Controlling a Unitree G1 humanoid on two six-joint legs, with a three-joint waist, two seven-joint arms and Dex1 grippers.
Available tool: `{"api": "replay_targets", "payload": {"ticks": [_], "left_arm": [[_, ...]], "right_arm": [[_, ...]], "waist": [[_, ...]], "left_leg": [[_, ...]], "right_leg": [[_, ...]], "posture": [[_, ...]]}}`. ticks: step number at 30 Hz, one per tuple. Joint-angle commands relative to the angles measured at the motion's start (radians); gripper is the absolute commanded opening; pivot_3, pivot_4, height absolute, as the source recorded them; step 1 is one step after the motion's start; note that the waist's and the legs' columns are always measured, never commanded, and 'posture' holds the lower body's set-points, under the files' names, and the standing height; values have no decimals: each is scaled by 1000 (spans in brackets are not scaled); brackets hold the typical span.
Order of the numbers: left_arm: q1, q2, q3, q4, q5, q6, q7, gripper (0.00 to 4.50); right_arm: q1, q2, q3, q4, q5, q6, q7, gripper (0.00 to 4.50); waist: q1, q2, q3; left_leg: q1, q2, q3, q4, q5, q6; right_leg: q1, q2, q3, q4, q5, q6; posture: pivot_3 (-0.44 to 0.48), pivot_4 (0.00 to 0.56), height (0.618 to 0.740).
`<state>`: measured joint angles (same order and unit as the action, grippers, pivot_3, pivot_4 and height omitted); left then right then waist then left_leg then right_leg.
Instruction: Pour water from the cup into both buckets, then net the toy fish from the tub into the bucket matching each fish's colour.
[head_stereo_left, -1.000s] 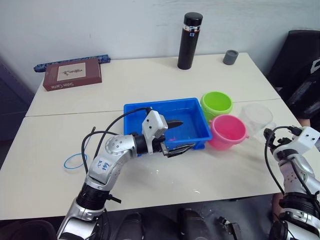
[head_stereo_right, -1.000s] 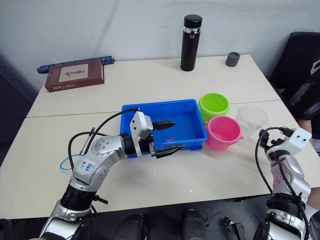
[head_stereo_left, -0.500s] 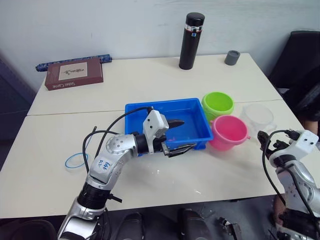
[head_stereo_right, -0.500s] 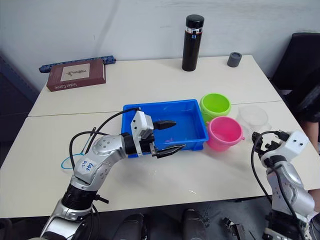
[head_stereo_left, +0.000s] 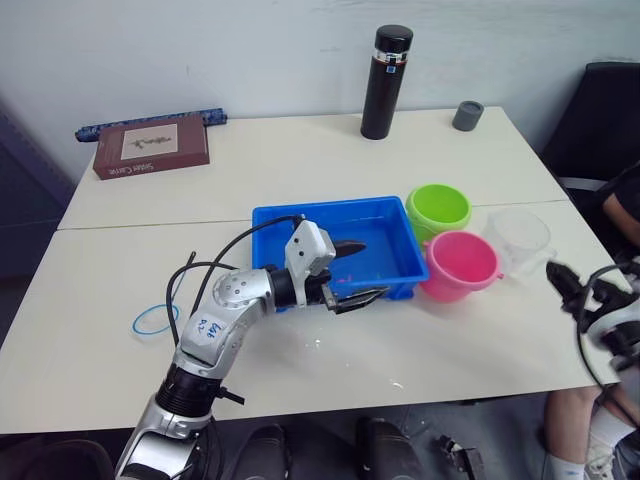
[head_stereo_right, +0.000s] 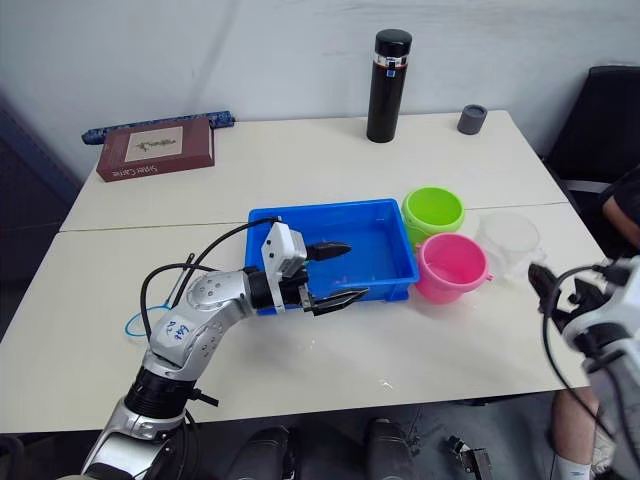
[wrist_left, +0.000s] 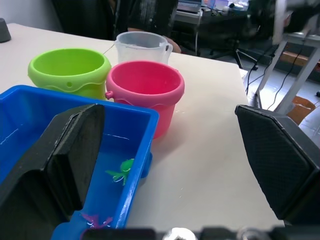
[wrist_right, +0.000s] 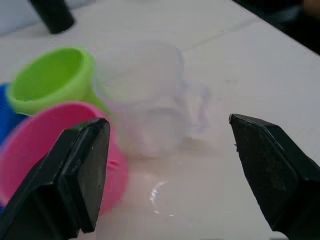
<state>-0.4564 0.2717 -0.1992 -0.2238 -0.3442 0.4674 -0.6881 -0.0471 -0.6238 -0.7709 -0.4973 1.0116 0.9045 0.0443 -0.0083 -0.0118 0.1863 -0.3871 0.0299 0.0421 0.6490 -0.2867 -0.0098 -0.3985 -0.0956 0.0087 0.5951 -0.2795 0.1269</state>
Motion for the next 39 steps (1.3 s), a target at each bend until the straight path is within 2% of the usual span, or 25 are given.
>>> {"api": "replay_targets", "payload": {"ticks": [1, 5, 8, 13, 18, 20, 23, 26, 29, 35, 39], "left_arm": [[13, -8, 28, -48, 5, -6, 45, 4500], [49, -13, 79, -120, -16, 23, 122, 4500], [96, -7, 120, -187, -19, 47, 174, 4500], [182, 17, 236, -249, 24, 29, 286, 4500], [201, 21, 385, -229, 122, 9, 478, 4500], [219, 42, 433, -216, 152, 6, 515, 4500], [236, 87, 507, -177, 135, 2, 499, 4500], [251, 173, 593, -96, 109, 13, 451, 4500], [269, 211, 625, -18, 90, 42, 431, 4500], [290, 208, 615, 88, 82, 55, 413, 4500], [304, 166, 579, 157, 83, 35, 401, 4500]], "right_arm": [[-91, -90, 36, -76, 162, 42, 31, 4070], [-235, -182, 184, -67, 251, 71, 99, 4070], [-328, -213, 308, -45, 232, 74, 177, 4070], [-476, -200, 473, 47, 160, 51, 299, 4070], [-580, -183, 601, 157, 40, 4, 460, 4070], [-621, -175, 644, 202, -11, -19, 517, 4070], [-659, -164, 677, 248, -60, -39, 584, 4070], [-695, -149, 707, 288, -106, -50, 644, 4070], [-710, -132, 721, 309, -138, -56, 673, 4070], [-710, -95, 716, 300, -176, -39, 684, 4070], [-684, -81, 708, 273, -187, -31, 672, 4070]], "waist": [[-2, 0, 0], [6, -1, 0], [7, -1, 0], [7, -1, 0], [9, -2, 0], [6, -2, 0], [5, -2, 0], [7, -2, 0], [6, -2, 0], [7, -3, 0], [7, -3, 0]], "left_leg": [[0, 0, -2, 0, 0, 0], [-2, 0, -2, -1, 0, 0], [-4, 0, -4, 0, 0, 0], [-4, 0, -5, 0, 0, 1], [-4, 0, -5, 0, 0, 1], [-4, 0, -5, 0, 0, 1], [-4, 0, -4, -1, 0, 0], [-7, 1, -3, -1, 0, 0], [-12, 0, -2, 1, 0, 0], [-15, 1, -3, 1, 0, 0], [-15, 1, -3, 1, 0, 0]], "right_leg": [[0, 0, 0, 0, 0, 0], [0, 2, -3, -1, -1, -1], [-1, 1, -2, -1, 0, -1], [-1, 0, -2, -2, 0, 0], [-1, -1, -3, -2, 0, 0], [-1, -1, -3, -2, 0, 0], [-3, -1, -3, -2, 0, 0], [-9, -1, -3, 1, 0, -1], [-15, -2, -3, 4, 0, -1], [-16, -4, -4, 6, 0, -1], [-16, -7, -5, 6, 0, -1]], "posture": [[0, 150, 740], [0, 150, 740], [0, 150, 740], [0, 150, 740], [0, 150, 740], [0, 150, 740], [0, 150, 740], [0, 150, 740], [0, 150, 740], [0, 150, 740], [0, 150, 740]]}}
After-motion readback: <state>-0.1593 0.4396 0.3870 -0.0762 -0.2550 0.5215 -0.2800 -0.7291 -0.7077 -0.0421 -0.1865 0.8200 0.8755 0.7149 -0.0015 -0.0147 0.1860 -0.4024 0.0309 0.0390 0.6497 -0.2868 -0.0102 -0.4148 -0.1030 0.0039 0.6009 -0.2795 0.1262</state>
